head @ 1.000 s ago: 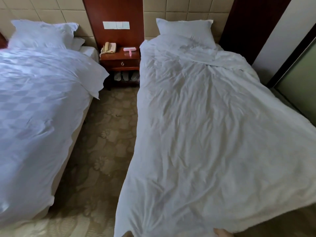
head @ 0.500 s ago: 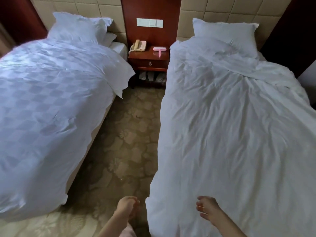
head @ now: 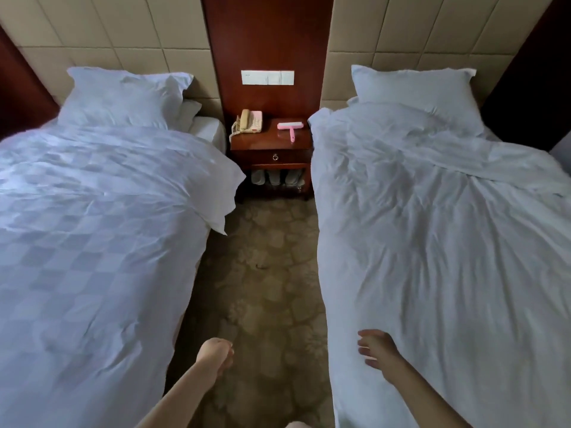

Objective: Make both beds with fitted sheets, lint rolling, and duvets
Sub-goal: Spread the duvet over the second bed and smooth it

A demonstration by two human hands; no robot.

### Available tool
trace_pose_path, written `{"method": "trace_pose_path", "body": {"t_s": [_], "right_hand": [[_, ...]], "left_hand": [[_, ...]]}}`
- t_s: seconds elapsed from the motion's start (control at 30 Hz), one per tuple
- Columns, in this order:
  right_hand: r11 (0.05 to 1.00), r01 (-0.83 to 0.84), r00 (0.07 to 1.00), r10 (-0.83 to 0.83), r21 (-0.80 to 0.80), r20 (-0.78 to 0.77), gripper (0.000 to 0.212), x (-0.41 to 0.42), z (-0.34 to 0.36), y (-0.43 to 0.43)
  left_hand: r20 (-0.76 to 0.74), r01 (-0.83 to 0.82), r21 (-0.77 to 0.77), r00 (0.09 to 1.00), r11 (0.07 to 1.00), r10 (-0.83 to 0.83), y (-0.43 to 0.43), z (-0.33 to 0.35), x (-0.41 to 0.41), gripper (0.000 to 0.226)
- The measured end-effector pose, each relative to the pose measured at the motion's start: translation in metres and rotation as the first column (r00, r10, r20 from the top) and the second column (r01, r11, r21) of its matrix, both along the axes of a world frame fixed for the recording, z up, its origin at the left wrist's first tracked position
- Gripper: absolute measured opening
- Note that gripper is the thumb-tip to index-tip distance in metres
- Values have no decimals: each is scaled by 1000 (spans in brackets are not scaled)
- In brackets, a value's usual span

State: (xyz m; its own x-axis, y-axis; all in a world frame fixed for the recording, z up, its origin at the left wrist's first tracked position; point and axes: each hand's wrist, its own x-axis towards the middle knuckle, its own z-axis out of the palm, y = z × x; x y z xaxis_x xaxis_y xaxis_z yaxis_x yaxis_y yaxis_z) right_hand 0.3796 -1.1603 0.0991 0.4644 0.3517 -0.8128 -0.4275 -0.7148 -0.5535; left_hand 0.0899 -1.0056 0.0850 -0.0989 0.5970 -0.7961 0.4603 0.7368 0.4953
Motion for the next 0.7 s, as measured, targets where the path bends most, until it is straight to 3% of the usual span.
{"method": "trace_pose_path", "body": {"t_s": [0.17,0.33,0.7], "right_hand": [[998,34,985,-26,-47,168,11,63,-7,76],[982,148,976,-126,-115,177,9,158,-26,178],[996,50,963,-27,-79,267,21,366,13,453]], "left_hand": [[85,115,-47,990,992,-110,115,-9,101,23],[153,212,-61,968,975,-201,235,-31,208,28],[17,335,83,941,939,-337,529,17,387,23]]}}
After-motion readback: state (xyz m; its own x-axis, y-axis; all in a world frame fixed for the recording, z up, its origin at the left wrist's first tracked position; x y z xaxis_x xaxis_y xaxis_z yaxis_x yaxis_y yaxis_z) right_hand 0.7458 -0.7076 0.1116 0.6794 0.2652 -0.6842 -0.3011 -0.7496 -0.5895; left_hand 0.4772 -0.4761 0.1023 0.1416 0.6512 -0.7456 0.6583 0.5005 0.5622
